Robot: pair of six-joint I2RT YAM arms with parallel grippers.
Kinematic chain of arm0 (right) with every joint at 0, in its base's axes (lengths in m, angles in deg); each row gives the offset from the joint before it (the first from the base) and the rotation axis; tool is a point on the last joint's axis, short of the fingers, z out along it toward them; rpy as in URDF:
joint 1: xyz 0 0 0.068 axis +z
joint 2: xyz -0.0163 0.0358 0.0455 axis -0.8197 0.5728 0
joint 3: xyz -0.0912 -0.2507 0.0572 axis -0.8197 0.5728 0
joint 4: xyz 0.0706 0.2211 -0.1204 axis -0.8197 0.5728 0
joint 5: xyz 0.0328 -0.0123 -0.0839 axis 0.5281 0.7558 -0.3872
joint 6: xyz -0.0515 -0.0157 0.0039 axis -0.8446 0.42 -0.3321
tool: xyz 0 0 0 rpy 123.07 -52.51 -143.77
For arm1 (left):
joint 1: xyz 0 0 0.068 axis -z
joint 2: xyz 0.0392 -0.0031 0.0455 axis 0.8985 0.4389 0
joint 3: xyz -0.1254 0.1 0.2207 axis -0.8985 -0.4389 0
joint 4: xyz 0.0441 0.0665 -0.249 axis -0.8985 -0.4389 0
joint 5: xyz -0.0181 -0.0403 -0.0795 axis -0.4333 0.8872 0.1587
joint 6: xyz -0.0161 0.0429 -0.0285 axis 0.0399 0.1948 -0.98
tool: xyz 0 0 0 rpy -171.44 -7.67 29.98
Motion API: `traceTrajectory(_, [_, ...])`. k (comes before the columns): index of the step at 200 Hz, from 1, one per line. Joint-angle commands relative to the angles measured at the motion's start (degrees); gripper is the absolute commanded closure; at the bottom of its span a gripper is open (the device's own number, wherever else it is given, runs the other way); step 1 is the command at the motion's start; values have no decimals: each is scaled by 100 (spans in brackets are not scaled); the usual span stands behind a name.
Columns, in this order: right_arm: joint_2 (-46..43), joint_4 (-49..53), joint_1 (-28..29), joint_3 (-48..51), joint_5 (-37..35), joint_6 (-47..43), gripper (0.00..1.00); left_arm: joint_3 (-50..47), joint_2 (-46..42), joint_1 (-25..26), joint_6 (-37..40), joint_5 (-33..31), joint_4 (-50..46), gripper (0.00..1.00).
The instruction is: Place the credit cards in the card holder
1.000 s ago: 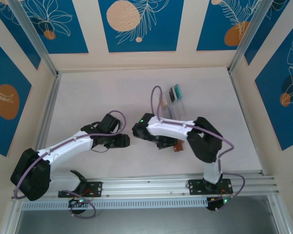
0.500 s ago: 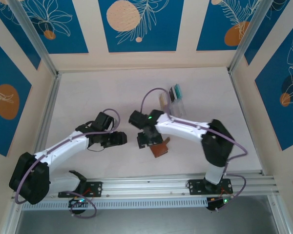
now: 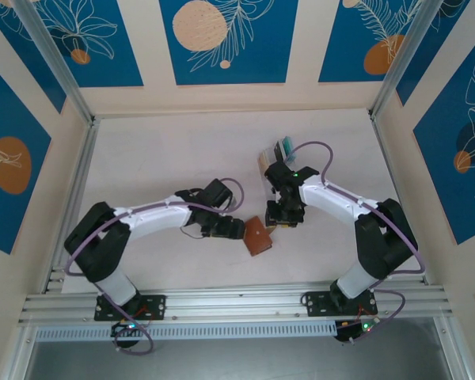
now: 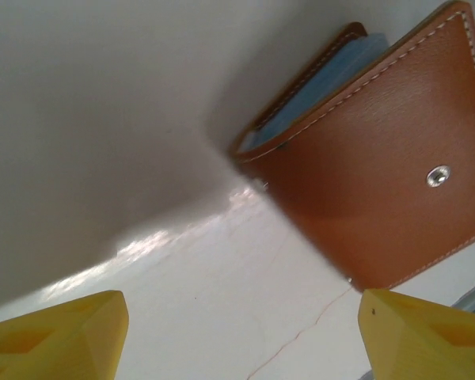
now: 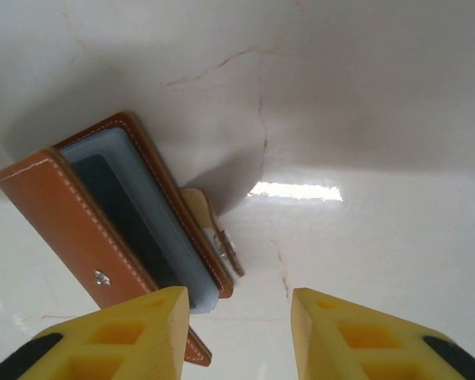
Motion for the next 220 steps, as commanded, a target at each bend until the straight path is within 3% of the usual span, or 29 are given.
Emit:
traceTrajectory(1, [58,-371,-186,93,610,-274,63,257,291,133,65,-146,-43,22])
traceTrajectory(62, [334,-513,-408,156,965,-475,77,573,867,381,154,-667,-339,22])
traceTrajectory(151, [231,-422,-443,331,965,-478,89,676,1420,609,277,-1368,-612,23])
traceTrajectory(174, [181,-419,-452,340,1044,-477,90,733,1566,702,339,-1578,-719,23])
traceTrajectory(193, [148,-400,-456,332,1086,-500,80,756,1661,742,340,-1558,-698,24])
traceTrajectory(220, [117,-381,-491,329,1089,-521,82,748,1727,756,293,-1512,-626,24])
